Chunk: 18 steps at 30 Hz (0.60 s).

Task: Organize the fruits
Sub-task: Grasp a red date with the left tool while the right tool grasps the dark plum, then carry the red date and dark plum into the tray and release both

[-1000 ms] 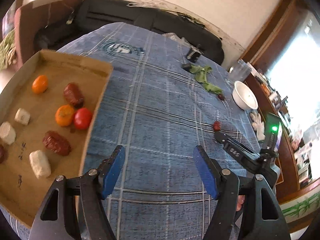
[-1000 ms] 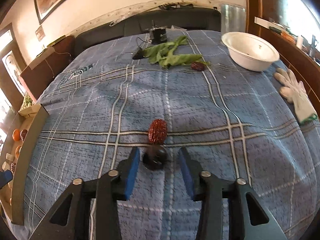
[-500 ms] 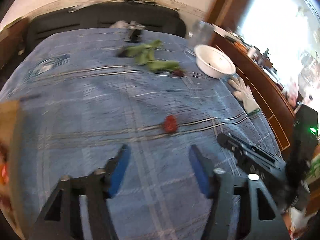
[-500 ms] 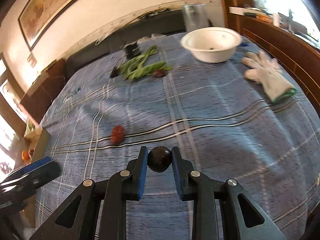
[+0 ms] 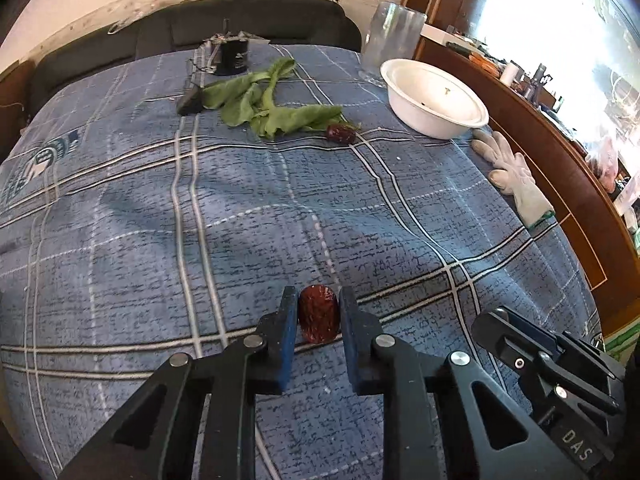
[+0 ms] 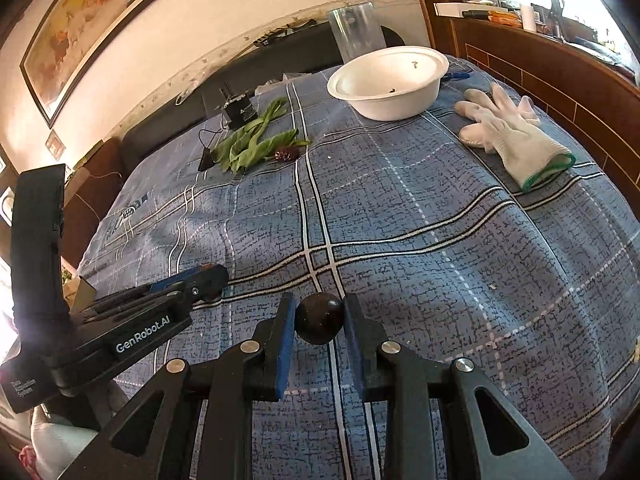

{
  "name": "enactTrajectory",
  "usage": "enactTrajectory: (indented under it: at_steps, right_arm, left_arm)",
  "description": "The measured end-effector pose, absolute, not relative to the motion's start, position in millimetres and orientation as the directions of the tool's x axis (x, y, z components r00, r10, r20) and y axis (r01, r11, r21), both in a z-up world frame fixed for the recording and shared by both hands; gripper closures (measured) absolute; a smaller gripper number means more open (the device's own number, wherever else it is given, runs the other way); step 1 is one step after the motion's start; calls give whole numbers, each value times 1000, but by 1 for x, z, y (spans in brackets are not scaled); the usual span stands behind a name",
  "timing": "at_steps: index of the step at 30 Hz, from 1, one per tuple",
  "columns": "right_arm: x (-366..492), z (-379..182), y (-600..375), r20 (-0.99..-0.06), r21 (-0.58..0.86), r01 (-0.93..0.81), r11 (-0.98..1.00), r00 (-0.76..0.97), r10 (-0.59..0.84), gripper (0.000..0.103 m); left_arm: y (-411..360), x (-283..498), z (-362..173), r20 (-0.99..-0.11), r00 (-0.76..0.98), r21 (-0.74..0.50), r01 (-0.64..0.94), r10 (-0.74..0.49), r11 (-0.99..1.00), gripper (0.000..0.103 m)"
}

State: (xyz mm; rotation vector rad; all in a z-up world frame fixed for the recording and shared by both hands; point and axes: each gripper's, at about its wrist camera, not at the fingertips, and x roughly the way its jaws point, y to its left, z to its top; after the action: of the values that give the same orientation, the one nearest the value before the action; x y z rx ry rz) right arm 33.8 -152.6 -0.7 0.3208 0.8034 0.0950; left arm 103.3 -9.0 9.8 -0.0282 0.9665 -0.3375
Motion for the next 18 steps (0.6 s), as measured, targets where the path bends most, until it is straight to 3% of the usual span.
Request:
enactTrajectory:
  at_steps: [11,18]
  right_arm:
    - [22,5,-133,-649,325,-52,944,714,263,77]
    - [9,11,-93,-648,299,-141,944,696,309,77]
  left_arm:
    - [67,27,62,-718,613,-278,182,-330,943,83]
    - [190,-42,76,-699,687,-309,-43,-196,950,83]
